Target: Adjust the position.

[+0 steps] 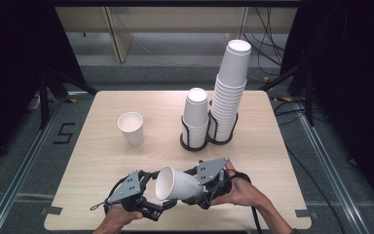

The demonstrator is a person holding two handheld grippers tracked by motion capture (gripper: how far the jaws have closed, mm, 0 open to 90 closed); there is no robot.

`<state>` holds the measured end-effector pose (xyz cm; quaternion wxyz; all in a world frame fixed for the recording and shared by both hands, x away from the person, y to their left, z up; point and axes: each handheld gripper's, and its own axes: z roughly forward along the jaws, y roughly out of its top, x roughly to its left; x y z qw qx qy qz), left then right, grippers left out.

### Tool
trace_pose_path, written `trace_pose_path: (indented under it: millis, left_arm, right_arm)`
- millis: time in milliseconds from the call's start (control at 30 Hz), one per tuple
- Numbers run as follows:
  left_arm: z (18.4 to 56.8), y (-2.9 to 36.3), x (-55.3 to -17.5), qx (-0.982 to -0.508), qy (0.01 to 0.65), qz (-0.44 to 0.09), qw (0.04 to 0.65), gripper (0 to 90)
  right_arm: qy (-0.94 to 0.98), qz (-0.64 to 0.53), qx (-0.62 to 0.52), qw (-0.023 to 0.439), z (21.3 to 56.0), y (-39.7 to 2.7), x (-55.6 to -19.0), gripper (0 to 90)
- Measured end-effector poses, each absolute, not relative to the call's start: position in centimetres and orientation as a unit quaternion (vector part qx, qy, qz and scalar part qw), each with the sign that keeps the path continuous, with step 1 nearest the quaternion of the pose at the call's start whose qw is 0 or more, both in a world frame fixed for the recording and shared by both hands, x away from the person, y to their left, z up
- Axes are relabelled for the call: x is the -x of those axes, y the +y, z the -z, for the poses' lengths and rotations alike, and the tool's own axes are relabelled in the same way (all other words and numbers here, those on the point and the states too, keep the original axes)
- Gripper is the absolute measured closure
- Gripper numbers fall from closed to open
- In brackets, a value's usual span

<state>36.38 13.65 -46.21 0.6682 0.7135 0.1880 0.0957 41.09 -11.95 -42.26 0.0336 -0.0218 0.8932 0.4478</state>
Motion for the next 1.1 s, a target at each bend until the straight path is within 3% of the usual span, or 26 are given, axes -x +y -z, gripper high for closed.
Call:
trace_pose_path:
  millis: [667,833,1100]
  left_arm:
    - [46.06,13.82,-36.5,-0.718,0.176,-0.095,0.666,14.1]
    - [46.0,13.7,-36.4,-0.721,0.178,-0.101,0.662,15.1]
    - [45.67,13.88,-36.38,-0.72,0.188,-0.11,0.658,16.0]
  right_arm:
    - [0.897,-0.443,-0.005,0.006,43.07,-11.37,-41.07,21.9]
    - [0.904,-0.427,-0.02,0.019,43.13,-11.41,-41.11,16.4]
    - [0.904,-0.422,-0.037,0.051,42.64,-11.24,-40.58,15.7]
